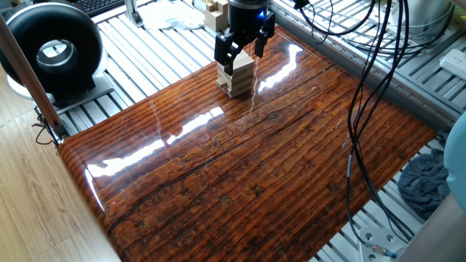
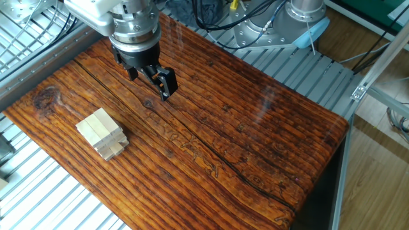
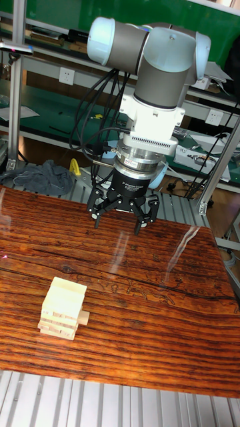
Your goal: Play Jenga
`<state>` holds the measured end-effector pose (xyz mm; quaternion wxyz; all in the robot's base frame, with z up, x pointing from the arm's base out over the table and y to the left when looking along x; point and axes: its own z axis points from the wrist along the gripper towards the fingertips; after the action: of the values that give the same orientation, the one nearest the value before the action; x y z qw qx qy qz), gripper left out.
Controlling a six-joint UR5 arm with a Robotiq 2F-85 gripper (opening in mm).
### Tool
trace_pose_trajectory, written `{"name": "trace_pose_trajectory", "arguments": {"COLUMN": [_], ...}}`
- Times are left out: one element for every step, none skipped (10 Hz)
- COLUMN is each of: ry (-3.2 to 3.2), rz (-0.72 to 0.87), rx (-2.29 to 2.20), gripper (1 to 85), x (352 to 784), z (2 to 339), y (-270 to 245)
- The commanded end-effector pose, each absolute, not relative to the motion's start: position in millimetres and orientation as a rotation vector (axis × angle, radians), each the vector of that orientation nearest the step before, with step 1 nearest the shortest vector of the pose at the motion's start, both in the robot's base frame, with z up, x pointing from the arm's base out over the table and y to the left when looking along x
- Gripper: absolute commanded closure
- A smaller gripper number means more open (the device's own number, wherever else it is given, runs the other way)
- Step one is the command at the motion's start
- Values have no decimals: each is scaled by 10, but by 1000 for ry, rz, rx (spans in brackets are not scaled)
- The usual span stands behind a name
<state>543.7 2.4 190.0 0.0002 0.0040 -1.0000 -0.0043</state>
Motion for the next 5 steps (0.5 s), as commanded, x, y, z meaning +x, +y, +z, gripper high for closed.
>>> {"name": "trace_pose_trajectory", "arguments": {"ry": [-2986,-2987,-2987,-2987,-2987], "rz": [-260,-255,-255,-255,-255], "rx": [-104,-107,-109,-109,-109], "gripper": [843,843,843,843,843], "x": [5084,5089,5089,5089,5089], "z": [1964,1956,1957,1956,1956], "y": [483,484,484,489,491]}}
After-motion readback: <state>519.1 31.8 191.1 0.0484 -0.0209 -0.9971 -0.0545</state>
